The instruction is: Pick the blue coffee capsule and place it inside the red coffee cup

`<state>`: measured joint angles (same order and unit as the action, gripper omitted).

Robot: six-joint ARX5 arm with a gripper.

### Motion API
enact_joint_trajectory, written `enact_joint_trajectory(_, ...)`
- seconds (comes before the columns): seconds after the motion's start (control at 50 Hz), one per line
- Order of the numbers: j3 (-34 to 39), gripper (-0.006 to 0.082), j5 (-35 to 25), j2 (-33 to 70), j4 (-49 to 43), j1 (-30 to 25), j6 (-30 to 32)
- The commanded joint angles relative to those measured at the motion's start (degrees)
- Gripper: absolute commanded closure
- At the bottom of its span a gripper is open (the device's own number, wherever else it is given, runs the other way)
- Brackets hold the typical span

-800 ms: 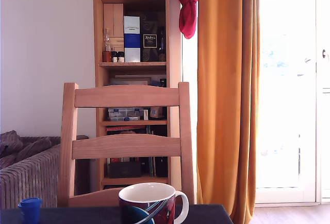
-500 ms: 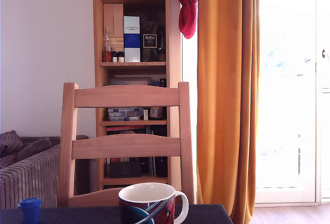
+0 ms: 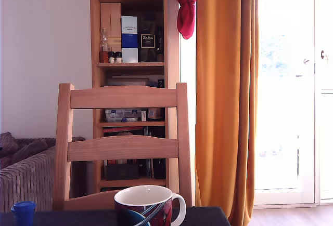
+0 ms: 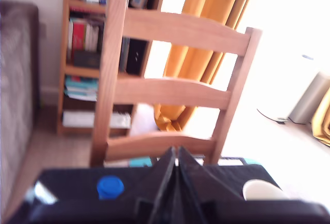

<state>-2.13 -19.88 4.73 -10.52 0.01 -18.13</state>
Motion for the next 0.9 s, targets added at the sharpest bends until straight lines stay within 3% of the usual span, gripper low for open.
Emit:
enact_joint_trajectory(0.0,0.07,0.0785,-1.03,3.67,0.66,-0.20,-0.59)
enact_joint_trajectory(0.1,0.02,0.0773,-1.33,9.81,3.80,-0.20,-1.16)
enact_joint_trajectory(0.16,-0.04,0.0718,-1.25,13.70,6.43,-0.20,-1.44)
enact_joint_trajectory(0.24,-0.50,0.0564,-0.98,18.82,9.64,-0.20,-1.49)
enact_joint_trajectory(0.34,-1.22,0.0299,-0.79,25.97,13.84,-0.20,-1.42)
enact_joint_trajectory(0.44,-2.86,0.0151,-0.94,33.53,15.80,-0.70,-1.09)
enact_joint_trajectory(0.72,-13.29,0.0128,-0.24,56.46,16.46,-4.79,3.80)
enact_joint_trajectory(0.88,-19.89,0.0063,3.15,68.06,16.24,-6.93,7.56)
